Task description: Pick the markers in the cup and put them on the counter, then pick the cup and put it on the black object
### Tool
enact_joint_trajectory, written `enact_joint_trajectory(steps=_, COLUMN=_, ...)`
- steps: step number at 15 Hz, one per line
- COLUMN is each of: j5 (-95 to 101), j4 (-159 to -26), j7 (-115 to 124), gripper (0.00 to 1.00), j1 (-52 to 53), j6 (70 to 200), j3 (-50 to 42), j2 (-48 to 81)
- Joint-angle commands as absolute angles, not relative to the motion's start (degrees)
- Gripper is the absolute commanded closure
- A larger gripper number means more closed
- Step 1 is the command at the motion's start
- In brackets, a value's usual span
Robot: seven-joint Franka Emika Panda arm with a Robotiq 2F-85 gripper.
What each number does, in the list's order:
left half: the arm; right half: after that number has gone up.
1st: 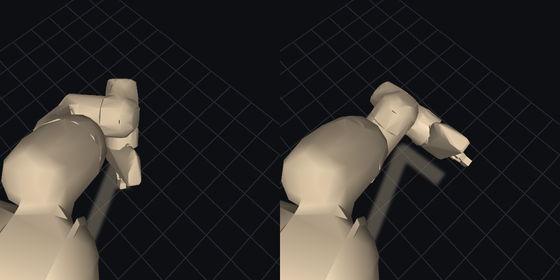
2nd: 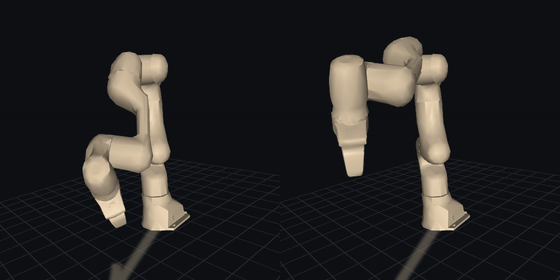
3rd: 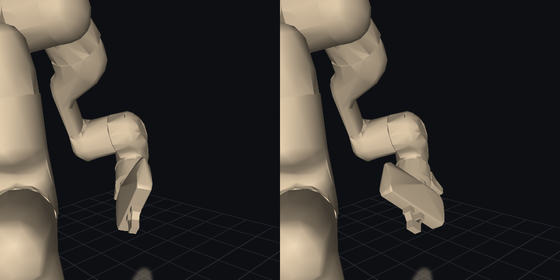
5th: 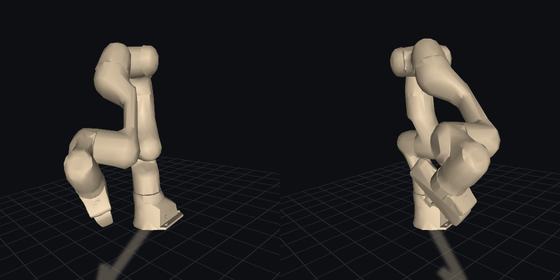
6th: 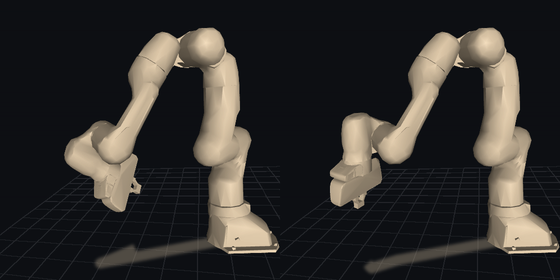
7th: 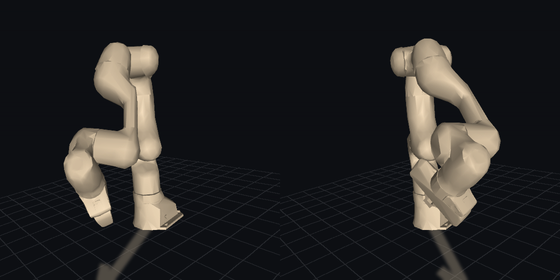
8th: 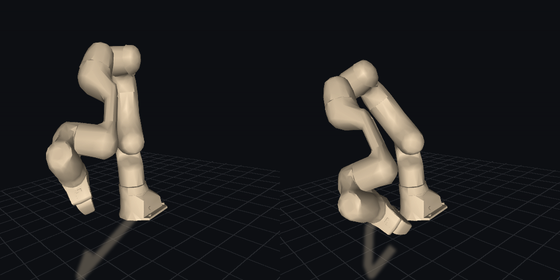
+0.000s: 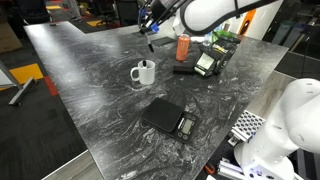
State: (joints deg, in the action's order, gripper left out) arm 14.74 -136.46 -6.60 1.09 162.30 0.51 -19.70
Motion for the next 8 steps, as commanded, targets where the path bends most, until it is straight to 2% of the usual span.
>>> enact_joint_trajectory(steps=1, j5=22.1, j4=-141.1, j7=4.6, gripper=0.97, j1=-7.9, j6=157.9, j3=4.0, j2=-27.1)
enact_joint_trajectory(steps=8, j5=9.5, j4=-146.0, j7=1.1, gripper=0.97, j1=-6.5, j6=147.2, j3=-4.2, j2=-23.7)
